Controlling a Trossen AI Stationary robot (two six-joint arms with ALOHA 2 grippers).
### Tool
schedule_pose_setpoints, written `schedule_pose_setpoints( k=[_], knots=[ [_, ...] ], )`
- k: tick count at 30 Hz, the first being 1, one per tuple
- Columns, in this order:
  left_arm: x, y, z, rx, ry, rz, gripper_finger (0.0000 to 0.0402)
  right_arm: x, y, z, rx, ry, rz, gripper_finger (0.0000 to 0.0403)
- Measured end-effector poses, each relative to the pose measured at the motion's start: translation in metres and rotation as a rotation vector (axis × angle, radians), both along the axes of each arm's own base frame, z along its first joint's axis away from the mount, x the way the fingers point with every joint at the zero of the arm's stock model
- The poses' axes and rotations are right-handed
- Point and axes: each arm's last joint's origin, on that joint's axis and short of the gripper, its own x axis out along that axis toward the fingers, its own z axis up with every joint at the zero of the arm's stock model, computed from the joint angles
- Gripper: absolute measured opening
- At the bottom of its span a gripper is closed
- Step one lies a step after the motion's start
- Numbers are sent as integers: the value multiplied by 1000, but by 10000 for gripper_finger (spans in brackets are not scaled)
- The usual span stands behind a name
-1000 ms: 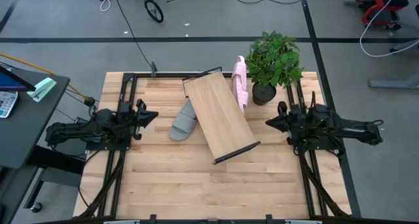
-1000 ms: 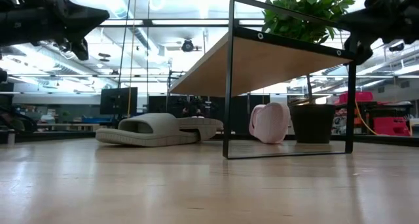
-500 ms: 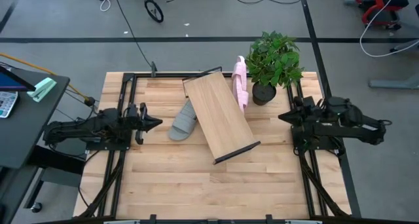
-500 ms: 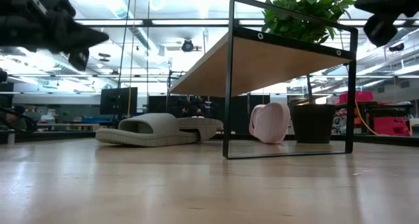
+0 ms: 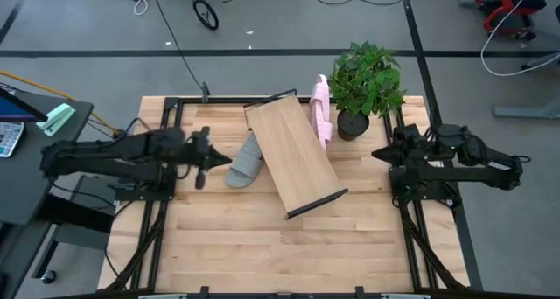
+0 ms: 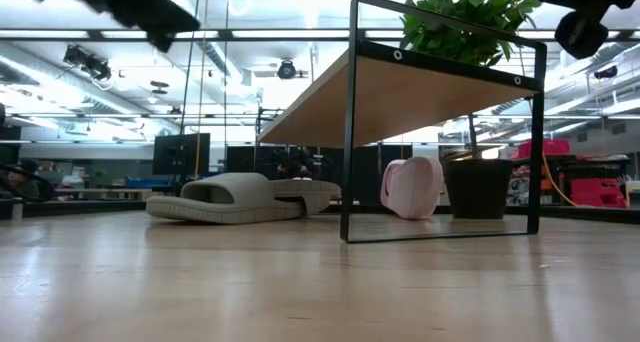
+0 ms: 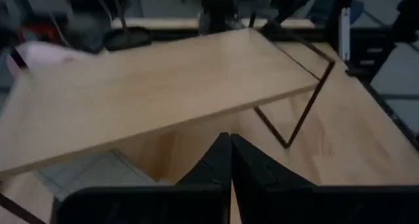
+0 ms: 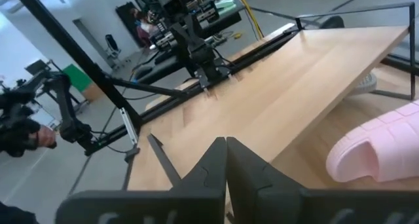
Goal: Pick and place slides into the shelf
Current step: Put the bottom gray slipper on the shelf
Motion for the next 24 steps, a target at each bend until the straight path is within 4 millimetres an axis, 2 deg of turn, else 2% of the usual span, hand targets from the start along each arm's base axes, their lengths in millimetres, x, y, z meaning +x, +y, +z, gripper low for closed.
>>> schedule_pose_setpoints(
  k=[4,6,9,12,15,21,24],
  knots=[
    [28,2,16,-53,16,22,21,3,0,0,82,13,-16,13],
    [38,2,13,-64,73,27,27,4,0,0,116,17,-22,13],
    [49,3,-2,-41,228,15,34,5,0,0,140,23,-14,13],
    [55,3,-27,-42,426,10,43,6,0,-1,145,30,6,13],
    [62,3,-43,-48,536,1,58,7,1,-1,144,36,14,13],
    [72,-4,-63,8,645,-70,118,10,1,-2,89,54,42,15],
    [77,-2,-71,29,681,-45,158,12,1,-2,58,65,51,24]
  ],
)
